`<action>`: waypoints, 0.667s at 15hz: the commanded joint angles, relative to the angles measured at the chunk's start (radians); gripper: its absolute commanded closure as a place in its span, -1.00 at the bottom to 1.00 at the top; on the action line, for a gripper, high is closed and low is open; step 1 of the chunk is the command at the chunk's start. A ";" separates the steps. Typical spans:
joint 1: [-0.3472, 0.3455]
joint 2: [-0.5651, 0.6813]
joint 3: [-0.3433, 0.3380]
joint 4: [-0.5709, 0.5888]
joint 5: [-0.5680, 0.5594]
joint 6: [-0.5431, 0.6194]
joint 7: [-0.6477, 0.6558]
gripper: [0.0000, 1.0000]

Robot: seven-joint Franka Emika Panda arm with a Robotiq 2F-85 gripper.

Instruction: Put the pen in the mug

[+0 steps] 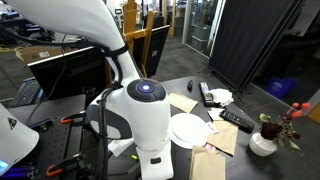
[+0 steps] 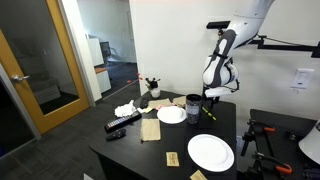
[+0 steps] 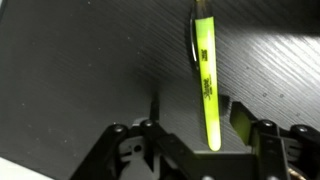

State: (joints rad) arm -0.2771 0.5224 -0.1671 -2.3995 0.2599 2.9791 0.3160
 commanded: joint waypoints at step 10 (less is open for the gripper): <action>0.000 -0.022 -0.011 0.002 0.013 -0.018 -0.024 0.93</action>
State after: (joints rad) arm -0.2905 0.5261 -0.1669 -2.3922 0.2600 2.9798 0.3139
